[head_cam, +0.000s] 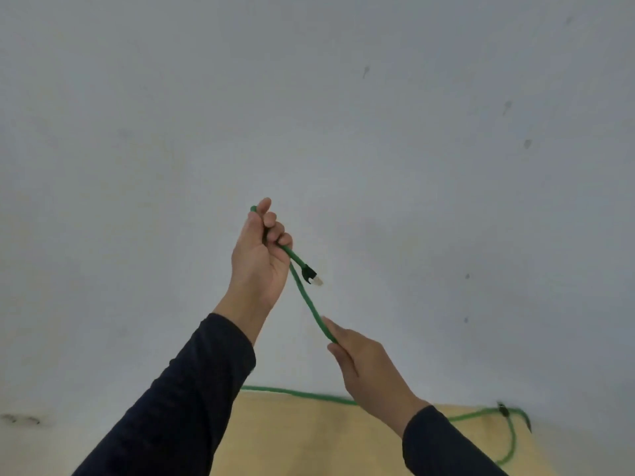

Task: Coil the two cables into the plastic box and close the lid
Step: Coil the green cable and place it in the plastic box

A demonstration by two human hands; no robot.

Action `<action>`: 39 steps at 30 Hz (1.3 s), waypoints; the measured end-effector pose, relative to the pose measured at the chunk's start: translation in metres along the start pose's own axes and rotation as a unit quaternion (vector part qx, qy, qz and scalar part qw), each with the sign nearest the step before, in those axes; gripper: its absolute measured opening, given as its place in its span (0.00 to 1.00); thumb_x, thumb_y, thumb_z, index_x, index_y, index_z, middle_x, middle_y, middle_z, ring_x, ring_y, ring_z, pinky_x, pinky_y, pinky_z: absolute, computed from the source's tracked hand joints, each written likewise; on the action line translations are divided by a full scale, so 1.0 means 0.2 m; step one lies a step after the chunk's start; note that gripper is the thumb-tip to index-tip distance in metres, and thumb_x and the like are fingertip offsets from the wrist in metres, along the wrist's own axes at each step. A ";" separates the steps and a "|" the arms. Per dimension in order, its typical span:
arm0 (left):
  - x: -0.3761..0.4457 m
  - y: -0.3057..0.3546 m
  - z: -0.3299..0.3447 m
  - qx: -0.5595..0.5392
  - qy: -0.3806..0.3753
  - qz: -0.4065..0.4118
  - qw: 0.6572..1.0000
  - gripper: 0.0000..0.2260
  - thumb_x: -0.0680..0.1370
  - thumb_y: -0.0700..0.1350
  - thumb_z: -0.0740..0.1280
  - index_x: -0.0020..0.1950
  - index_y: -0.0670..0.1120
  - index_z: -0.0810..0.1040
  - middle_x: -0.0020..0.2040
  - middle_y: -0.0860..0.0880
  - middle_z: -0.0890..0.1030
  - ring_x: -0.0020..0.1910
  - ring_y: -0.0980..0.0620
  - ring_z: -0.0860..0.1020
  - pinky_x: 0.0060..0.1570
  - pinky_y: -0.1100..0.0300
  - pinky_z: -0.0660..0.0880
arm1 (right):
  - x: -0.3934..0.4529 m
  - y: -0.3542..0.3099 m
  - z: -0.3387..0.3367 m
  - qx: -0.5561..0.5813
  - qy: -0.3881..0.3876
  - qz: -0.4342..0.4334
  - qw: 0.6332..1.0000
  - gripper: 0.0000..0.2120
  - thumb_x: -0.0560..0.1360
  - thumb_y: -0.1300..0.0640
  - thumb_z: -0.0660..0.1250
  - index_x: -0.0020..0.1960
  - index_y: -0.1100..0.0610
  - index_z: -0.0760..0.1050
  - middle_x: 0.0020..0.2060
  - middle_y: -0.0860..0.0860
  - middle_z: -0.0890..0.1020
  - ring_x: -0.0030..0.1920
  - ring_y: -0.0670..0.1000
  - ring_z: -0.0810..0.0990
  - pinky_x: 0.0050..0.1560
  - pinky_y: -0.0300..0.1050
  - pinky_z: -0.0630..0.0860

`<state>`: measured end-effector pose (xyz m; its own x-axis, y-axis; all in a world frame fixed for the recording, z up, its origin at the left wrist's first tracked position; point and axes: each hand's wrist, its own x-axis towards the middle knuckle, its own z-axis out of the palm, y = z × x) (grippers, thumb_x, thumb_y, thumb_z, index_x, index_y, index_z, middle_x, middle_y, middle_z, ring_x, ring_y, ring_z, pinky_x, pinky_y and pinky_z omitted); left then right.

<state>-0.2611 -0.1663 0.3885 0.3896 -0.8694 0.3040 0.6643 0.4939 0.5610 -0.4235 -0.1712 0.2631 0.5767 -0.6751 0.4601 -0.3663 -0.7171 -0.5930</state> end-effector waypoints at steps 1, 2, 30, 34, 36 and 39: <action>0.02 -0.01 -0.01 0.057 0.008 0.013 0.998 0.13 0.83 0.45 0.51 0.53 0.46 0.74 0.30 0.55 0.72 0.27 0.59 0.67 0.31 0.67 0.67 | 0.00 -0.03 -0.01 -0.020 -0.005 -0.020 1.000 0.19 0.80 0.54 0.54 0.71 0.49 0.63 0.41 0.46 0.76 0.38 0.43 0.72 0.41 0.34 0.70; 0.01 -0.02 -0.03 0.137 0.005 0.022 0.990 0.13 0.83 0.44 0.50 0.53 0.47 0.74 0.31 0.55 0.74 0.28 0.59 0.68 0.33 0.66 0.66 | 0.01 -0.06 -0.03 -0.033 -0.002 -0.039 0.999 0.18 0.80 0.54 0.54 0.70 0.50 0.64 0.40 0.45 0.75 0.37 0.42 0.71 0.40 0.33 0.68; -0.03 0.19 0.00 -0.131 -0.107 -0.052 0.984 0.17 0.83 0.49 0.49 0.57 0.44 0.75 0.26 0.55 0.67 0.23 0.59 0.64 0.29 0.70 0.65 | 0.16 -0.19 -0.03 0.014 -0.053 0.069 0.996 0.14 0.80 0.53 0.54 0.63 0.51 0.72 0.28 0.42 0.70 0.25 0.40 0.68 0.30 0.32 0.65; 0.02 0.15 -0.10 0.149 -0.035 0.012 0.988 0.15 0.83 0.49 0.50 0.59 0.49 0.74 0.28 0.55 0.69 0.27 0.58 0.65 0.34 0.66 0.66 | 0.15 -0.35 -0.11 -0.068 -0.088 -0.032 0.993 0.13 0.80 0.52 0.56 0.59 0.53 0.74 0.31 0.44 0.75 0.30 0.42 0.71 0.34 0.36 0.67; -0.04 0.07 -0.17 0.314 -0.065 0.030 0.947 0.15 0.83 0.49 0.49 0.59 0.53 0.74 0.30 0.54 0.71 0.29 0.56 0.67 0.38 0.61 0.66 | 0.19 -0.44 -0.22 -0.108 -0.075 -0.087 0.988 0.11 0.78 0.51 0.59 0.53 0.54 0.77 0.35 0.46 0.80 0.33 0.45 0.73 0.37 0.40 0.70; -0.18 -0.03 -0.21 0.404 -0.163 0.012 0.900 0.14 0.82 0.52 0.51 0.56 0.54 0.76 0.32 0.52 0.73 0.33 0.53 0.71 0.39 0.61 0.68 | 0.25 -0.50 -0.40 -0.105 -0.033 -0.096 0.989 0.06 0.73 0.51 0.68 0.46 0.52 0.81 0.34 0.42 0.80 0.32 0.44 0.74 0.35 0.31 0.68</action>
<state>-0.2514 -0.1367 0.3416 0.1011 -0.8826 0.4592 -0.0739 0.4536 0.8881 -0.4166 -0.1463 0.3987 0.6944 -0.5157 0.5019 -0.3849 -0.8555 -0.3464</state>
